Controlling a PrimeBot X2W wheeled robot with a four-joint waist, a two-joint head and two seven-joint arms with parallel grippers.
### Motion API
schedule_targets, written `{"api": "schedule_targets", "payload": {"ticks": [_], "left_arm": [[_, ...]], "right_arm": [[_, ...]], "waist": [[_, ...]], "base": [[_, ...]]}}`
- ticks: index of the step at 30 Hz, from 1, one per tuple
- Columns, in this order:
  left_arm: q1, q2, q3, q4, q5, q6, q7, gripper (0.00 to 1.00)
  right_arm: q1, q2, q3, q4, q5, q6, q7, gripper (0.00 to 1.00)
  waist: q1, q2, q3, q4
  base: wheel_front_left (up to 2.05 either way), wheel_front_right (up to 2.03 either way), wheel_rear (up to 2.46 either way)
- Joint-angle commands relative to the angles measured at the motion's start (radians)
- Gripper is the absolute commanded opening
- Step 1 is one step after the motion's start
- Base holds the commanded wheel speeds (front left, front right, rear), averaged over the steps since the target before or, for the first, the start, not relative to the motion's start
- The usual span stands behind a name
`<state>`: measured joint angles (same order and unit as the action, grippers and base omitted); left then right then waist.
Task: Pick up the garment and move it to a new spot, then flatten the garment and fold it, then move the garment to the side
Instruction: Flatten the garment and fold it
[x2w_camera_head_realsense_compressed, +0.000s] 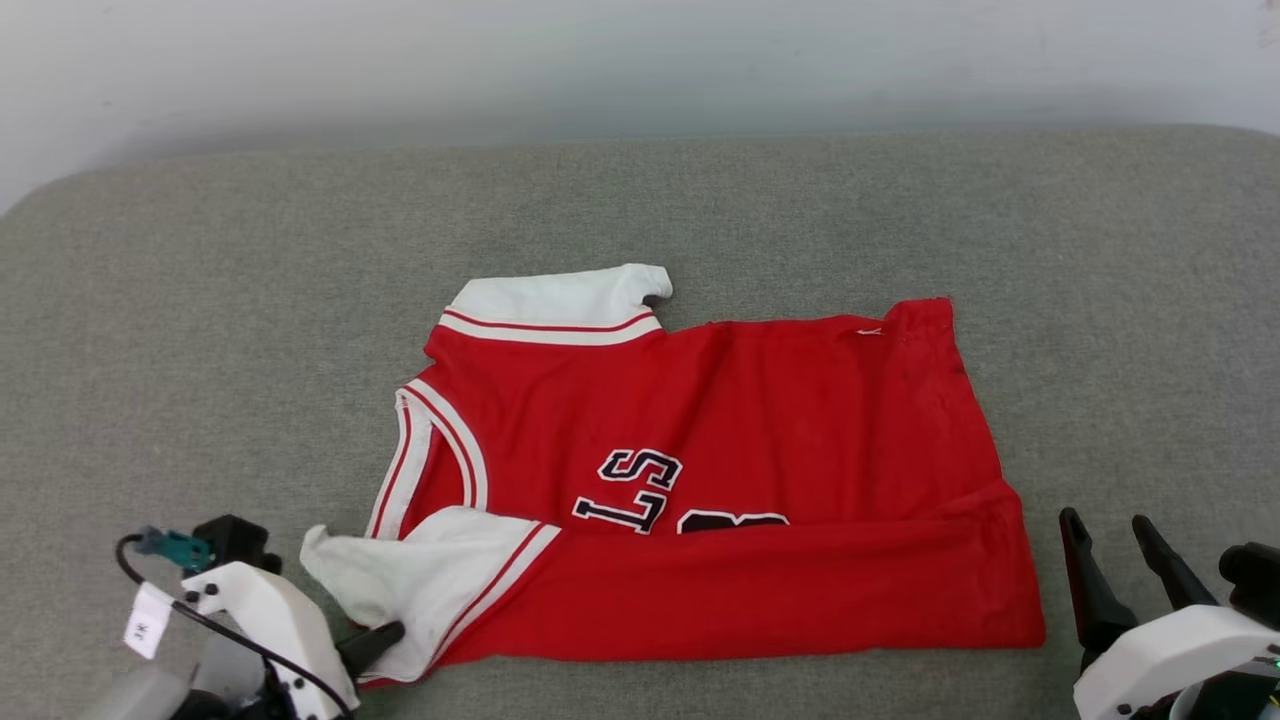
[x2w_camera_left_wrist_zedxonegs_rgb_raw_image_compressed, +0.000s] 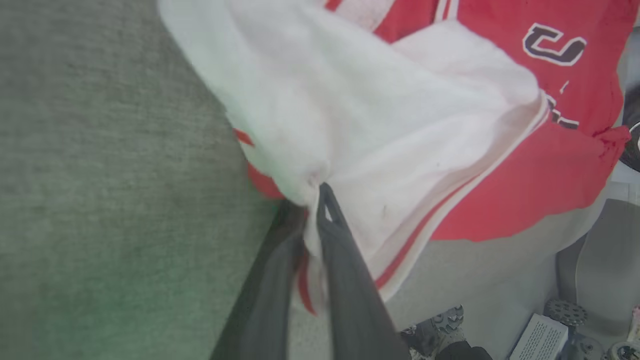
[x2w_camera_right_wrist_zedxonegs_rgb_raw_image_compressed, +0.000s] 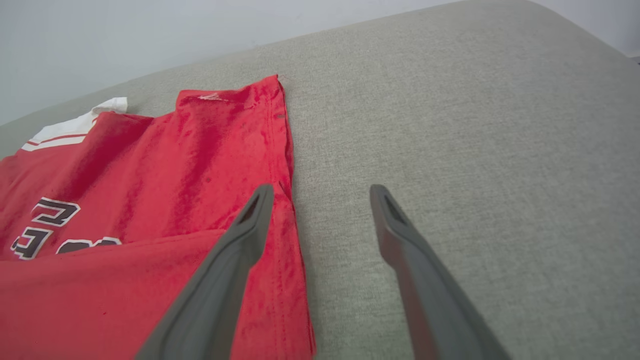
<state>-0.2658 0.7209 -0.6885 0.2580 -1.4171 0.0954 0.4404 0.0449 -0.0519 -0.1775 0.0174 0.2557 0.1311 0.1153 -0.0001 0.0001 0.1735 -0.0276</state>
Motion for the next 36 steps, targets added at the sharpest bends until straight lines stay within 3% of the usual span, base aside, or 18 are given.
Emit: {"api": "schedule_targets", "payload": {"ticks": [1, 6, 8, 9, 11, 18, 22, 23, 24, 25, 36], "left_arm": [[0.017, -0.057, -0.033, 0.023, 0.003, -0.019, -0.002, 0.0], [-0.004, -0.039, -0.011, 0.037, 0.042, -0.044, -0.066, 0.0], [-0.005, -0.022, 0.0, 0.014, 0.059, -0.038, -0.094, 0.0], [-0.004, 0.001, 0.013, -0.033, 0.079, -0.018, -0.122, 0.0], [0.002, 0.019, 0.019, -0.073, 0.092, 0.001, -0.134, 0.0], [0.011, 0.058, 0.031, -0.181, 0.113, 0.043, -0.142, 0.0], [0.013, 0.046, 0.022, -0.205, 0.12, 0.045, -0.145, 0.0], [0.013, 0.045, 0.021, -0.202, 0.121, 0.043, -0.147, 0.0], [0.013, 0.041, 0.02, -0.197, 0.117, 0.04, -0.146, 0.0], [0.012, 0.038, 0.019, -0.191, 0.114, 0.037, -0.145, 0.0], [0.042, 0.022, 0.017, -0.174, 0.111, 0.037, -0.171, 0.0]], "right_arm": [[-0.008, 0.002, -0.011, -0.01, 0.008, -0.001, 0.032, 1.0], [0.01, -0.002, -0.035, -0.018, -0.005, -0.001, 0.213, 1.0], [0.009, -0.013, -0.04, -0.031, -0.012, -0.001, 0.318, 1.0], [0.014, -0.026, -0.032, -0.042, -0.014, -0.001, 0.48, 1.0], [0.011, -0.036, -0.024, -0.051, -0.02, -0.001, 0.563, 1.0], [-0.046, -0.043, 0.034, -0.021, -0.012, -0.001, 0.64, 1.0], [-0.075, -0.039, 0.079, 0.105, 0.004, -0.001, 0.682, 1.0], [-0.073, -0.035, 0.089, 0.128, 0.014, -0.001, 0.703, 0.81], [-0.072, -0.032, 0.095, 0.143, 0.025, -0.001, 0.714, 0.26], [-0.076, -0.031, 0.097, 0.151, 0.032, 0.0, 0.718, 0.0], [-0.071, -0.084, 0.079, 0.059, 0.062, -0.001, 0.706, 0.0]], "waist": [[0.0001, -0.0001, -0.007, 0.009], [0.0001, -0.0001, -0.034, 0.031], [0.0001, -0.0001, -0.043, 0.038], [0.0001, -0.0001, -0.05, 0.05], [0.0001, -0.0001, -0.049, 0.059], [0.0001, -0.0001, -0.021, 0.077], [0.0001, -0.0001, 0.004, 0.084], [0.0001, -0.0001, 0.006, 0.085], [0.0001, -0.0001, 0.008, 0.086], [0.0001, -0.0001, 0.007, 0.087], [0.0001, -0.0001, -0.081, 0.105]], "base": [[0.0, 0.0, 0.0], [0.0, 0.0, 0.0], [0.0, 0.0, 0.0], [0.0, 0.0, 0.0], [0.0, 0.0, 0.0], [0.0, 0.0, 0.0], [0.0, 0.0, 0.0], [0.0, 0.0, 0.0], [0.0, 0.0, 0.0], [0.0, 0.0, 0.0], [0.0, 0.0, 0.0]]}}
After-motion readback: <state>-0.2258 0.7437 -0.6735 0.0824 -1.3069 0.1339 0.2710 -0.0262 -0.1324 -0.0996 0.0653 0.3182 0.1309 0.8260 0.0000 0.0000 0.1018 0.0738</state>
